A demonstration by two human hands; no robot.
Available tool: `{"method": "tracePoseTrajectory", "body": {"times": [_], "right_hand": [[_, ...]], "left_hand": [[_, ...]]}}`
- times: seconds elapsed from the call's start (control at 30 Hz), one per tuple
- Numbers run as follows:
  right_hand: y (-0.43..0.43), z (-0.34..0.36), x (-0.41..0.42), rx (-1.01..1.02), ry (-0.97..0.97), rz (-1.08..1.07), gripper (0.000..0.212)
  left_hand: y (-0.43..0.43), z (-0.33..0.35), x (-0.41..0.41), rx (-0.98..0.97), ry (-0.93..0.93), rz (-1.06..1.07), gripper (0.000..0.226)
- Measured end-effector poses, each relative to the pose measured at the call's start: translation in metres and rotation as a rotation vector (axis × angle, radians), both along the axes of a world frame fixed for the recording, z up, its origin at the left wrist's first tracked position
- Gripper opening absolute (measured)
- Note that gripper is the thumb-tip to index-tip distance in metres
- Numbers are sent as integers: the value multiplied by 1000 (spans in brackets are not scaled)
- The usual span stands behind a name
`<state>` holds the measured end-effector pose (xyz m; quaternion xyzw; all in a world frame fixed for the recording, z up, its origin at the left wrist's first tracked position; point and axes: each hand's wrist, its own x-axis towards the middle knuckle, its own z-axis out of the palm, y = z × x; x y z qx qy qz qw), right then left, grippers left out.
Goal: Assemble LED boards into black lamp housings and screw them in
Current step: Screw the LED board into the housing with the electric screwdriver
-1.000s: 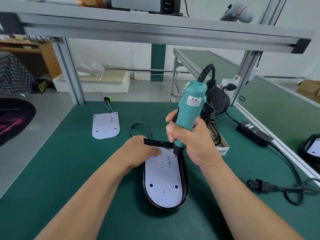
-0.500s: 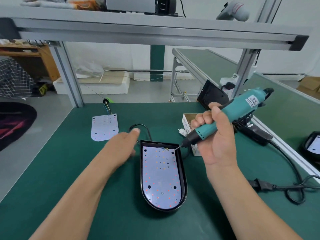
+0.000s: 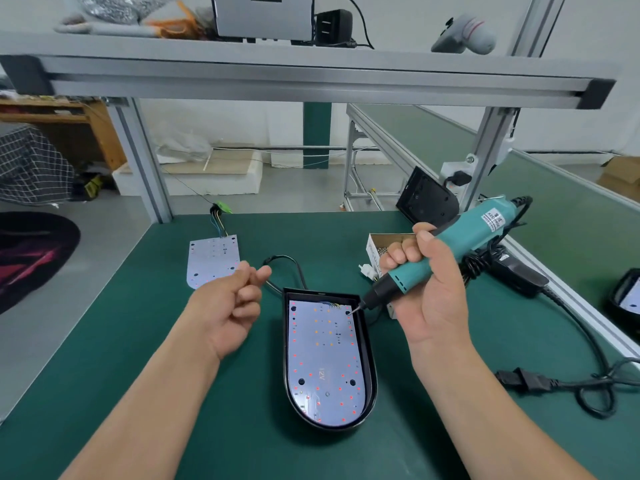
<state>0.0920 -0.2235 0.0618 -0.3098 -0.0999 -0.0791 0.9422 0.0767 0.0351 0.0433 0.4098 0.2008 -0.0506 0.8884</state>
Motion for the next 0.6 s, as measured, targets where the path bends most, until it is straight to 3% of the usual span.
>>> {"method": "tracePoseTrajectory", "body": {"times": [0.1, 0.2, 0.37, 0.53, 0.6], "right_hand": [[4, 1, -2, 2, 11, 11, 5], [6, 3, -4, 11, 7, 22, 5], [8, 11, -8, 31, -22, 31, 8], [6, 19, -12, 93, -59, 63, 10], [5, 21, -14, 103, -63, 69, 10]], "left_hand": [[-1, 4, -4, 222, -74, -45, 25], [-6, 11, -11, 299, -115, -111, 35], [-19, 25, -25, 319, -251, -287, 24], [-41, 28, -41, 662, -358, -413, 20], [-45, 28, -42, 706, -361, -417, 18]]}}
